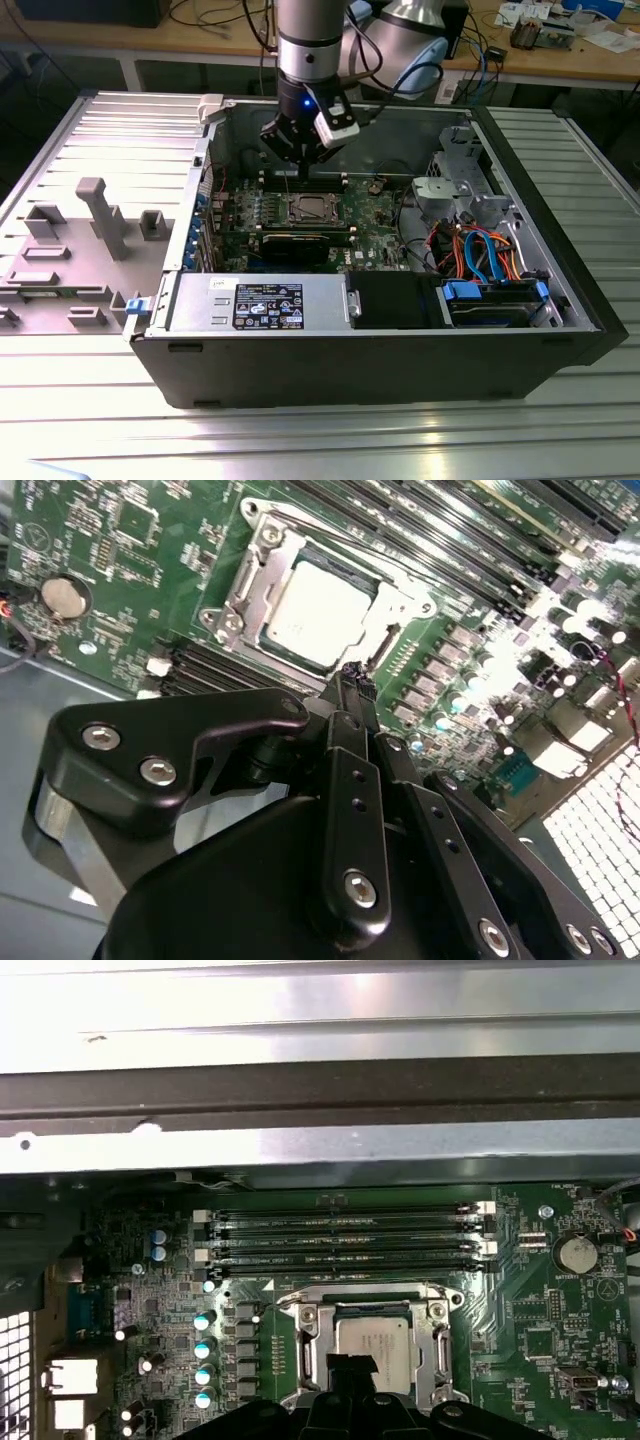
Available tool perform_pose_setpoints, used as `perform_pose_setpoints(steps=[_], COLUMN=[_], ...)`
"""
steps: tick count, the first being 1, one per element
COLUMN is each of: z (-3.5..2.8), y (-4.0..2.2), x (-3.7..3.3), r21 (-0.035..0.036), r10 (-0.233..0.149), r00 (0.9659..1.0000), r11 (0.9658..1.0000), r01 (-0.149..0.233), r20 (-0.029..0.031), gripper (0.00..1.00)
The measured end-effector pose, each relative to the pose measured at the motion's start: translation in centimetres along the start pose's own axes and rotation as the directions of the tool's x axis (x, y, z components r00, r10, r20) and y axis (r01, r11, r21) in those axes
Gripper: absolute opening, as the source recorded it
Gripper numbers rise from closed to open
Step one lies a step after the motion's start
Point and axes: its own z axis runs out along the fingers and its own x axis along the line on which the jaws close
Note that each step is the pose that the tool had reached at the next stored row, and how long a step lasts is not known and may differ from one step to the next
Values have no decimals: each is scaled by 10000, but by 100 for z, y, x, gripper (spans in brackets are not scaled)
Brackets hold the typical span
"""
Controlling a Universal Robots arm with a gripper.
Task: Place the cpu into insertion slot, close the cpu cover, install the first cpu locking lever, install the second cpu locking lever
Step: 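Install the first cpu locking lever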
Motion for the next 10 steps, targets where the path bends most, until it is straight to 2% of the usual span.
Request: perform_pose_setpoints(steps=[7, 10], z=[0, 0], y=[-2, -3], x=[97, 101], r21=[-1, -1], r10=[-20, -21], r00=[10000, 10000], r11=[10000, 10000], r01=[20, 21], r20=[19, 20], gripper=[11, 11])
